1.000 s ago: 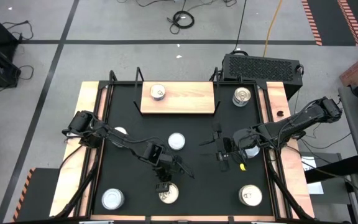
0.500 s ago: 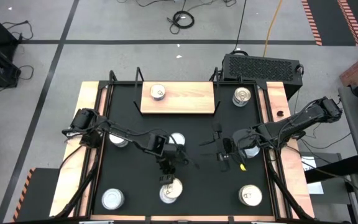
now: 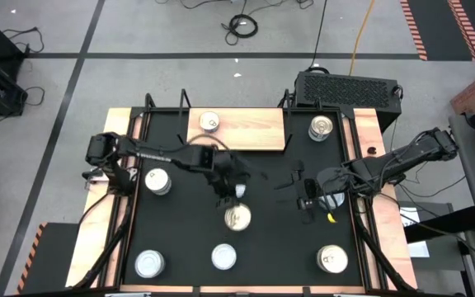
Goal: Stack canned seafood by type on shelf
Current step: Put the blue tuna can on the shelf
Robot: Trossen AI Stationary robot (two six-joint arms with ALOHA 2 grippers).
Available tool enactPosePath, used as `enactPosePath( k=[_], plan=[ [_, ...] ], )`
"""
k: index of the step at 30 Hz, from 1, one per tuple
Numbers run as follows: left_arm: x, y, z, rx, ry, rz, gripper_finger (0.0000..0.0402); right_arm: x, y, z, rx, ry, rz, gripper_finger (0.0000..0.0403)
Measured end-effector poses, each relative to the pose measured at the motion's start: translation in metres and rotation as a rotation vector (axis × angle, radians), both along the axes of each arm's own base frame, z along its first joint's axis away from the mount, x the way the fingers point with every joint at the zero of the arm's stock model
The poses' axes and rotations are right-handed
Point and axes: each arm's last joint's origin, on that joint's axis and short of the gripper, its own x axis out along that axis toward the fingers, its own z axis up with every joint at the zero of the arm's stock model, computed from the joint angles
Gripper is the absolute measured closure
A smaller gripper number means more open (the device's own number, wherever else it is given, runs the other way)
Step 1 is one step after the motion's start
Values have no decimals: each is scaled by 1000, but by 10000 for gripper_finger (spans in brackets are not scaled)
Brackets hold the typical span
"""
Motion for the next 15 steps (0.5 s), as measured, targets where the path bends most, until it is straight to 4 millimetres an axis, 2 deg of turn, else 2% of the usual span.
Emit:
enactPosePath(
  k=[7, 15],
  plan=[
    [-14, 61, 12, 22, -19, 145, 402, -1, 0, -2, -6, 20, 0, 234],
    [-37, 132, 10, 51, -3, 305, 402, -1, 0, -2, -9, 21, 1, 234]
  ],
)
